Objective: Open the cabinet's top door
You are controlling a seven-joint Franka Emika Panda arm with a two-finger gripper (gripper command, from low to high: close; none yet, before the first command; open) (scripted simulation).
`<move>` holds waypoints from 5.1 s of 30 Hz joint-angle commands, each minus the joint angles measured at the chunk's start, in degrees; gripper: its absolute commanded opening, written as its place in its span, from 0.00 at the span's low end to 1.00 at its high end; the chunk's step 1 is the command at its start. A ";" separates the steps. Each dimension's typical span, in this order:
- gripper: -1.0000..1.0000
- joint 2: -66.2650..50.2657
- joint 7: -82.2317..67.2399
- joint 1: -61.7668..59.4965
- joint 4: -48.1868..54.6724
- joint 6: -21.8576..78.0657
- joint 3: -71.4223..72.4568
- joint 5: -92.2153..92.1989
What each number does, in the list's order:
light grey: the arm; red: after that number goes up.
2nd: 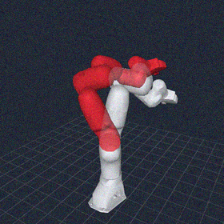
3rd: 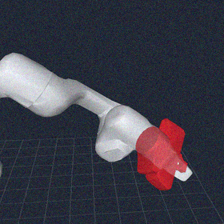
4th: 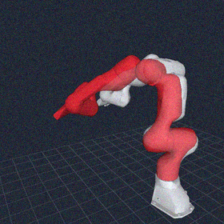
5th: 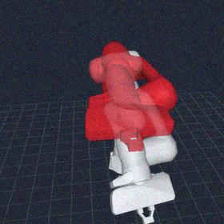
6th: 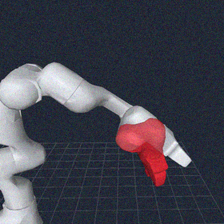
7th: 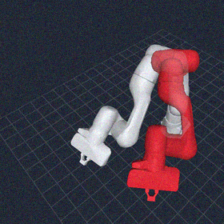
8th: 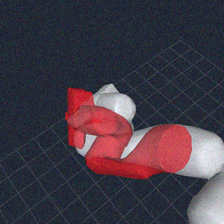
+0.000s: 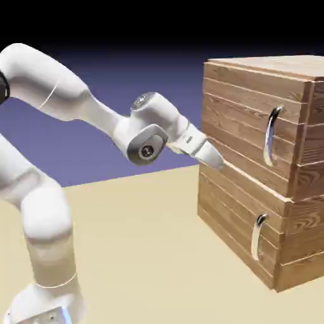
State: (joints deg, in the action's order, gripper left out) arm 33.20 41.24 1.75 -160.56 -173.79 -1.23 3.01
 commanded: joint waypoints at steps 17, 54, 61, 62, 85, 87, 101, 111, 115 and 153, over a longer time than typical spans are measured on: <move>0.50 7.61 -17.18 14.93 6.22 3.05 -17.36 42.36; 0.50 24.16 -54.56 47.43 19.77 9.69 -55.13 134.56; 0.50 27.29 -61.63 53.58 22.33 10.95 -62.28 152.00; 0.50 27.74 -62.64 54.46 22.70 11.13 -63.30 154.49; 0.00 23.83 -62.13 44.31 11.64 26.06 -53.84 152.54; 0.00 25.09 -63.33 40.28 7.61 29.01 -49.71 148.71; 0.00 37.93 -71.79 27.47 -11.92 49.35 -20.65 116.40; 0.00 40.19 -73.29 31.66 -15.05 64.66 0.11 92.40; 0.00 37.74 -72.33 33.85 -13.89 71.05 8.42 83.13; 0.00 -26.52 -39.98 -6.87 42.16 134.57 82.72 40.57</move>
State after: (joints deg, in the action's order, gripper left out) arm 6.71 1.30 -4.95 -118.39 -39.18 81.25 43.50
